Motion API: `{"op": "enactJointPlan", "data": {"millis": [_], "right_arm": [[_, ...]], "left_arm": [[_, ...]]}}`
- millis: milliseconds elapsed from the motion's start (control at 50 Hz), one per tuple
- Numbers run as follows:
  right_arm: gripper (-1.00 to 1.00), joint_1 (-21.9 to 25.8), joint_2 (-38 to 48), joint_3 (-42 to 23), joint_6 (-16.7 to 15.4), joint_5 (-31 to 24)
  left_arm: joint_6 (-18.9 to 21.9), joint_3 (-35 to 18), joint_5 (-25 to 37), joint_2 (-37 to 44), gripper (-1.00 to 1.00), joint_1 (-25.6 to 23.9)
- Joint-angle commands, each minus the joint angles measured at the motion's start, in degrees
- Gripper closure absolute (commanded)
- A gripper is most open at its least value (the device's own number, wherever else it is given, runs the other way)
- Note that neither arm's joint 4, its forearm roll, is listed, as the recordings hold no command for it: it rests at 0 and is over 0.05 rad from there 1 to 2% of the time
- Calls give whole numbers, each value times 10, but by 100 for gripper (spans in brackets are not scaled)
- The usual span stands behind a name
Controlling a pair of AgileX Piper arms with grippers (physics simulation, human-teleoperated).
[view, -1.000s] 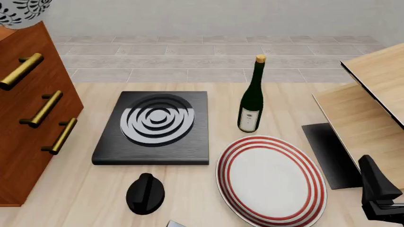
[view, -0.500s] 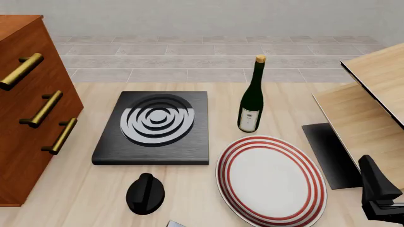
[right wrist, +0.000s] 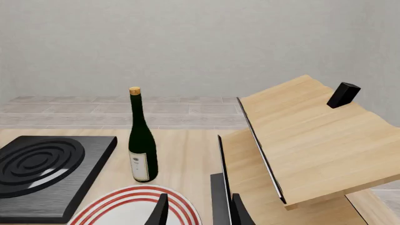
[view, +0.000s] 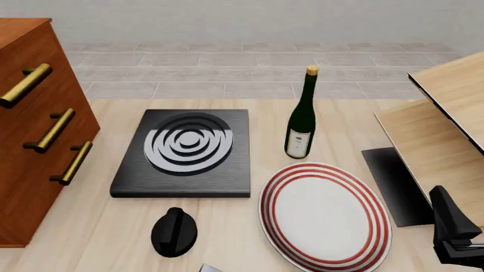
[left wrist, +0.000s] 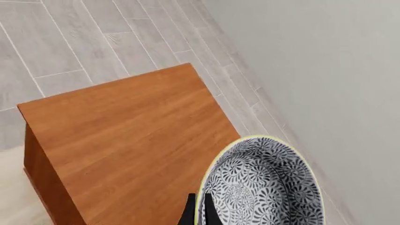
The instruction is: Put the bowl on the top of the cabinet.
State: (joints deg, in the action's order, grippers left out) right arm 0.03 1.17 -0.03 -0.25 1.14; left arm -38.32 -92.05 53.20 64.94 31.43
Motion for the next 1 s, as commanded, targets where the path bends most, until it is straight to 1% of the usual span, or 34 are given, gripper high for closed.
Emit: {"op": "enactJointPlan", "data": {"millis": [20,120,200,340,640,1000], "right_arm": [[-100,0,0,0,0,0],[-100,0,0,0,0,0],[-100,0,0,0,0,0],[-100,0,0,0,0,0],[-100,0,0,0,0,0],[-100,0,0,0,0,0]], "left_arm": [[-6,12,-9,-2,100,35],[-14,22,-12,-3,100,46],[-8,20,-12,-1,100,49],[-9,31,-21,3,100,63],[-9,36,-28,7,100,79],[-7,80,-56,15,100,100]]}}
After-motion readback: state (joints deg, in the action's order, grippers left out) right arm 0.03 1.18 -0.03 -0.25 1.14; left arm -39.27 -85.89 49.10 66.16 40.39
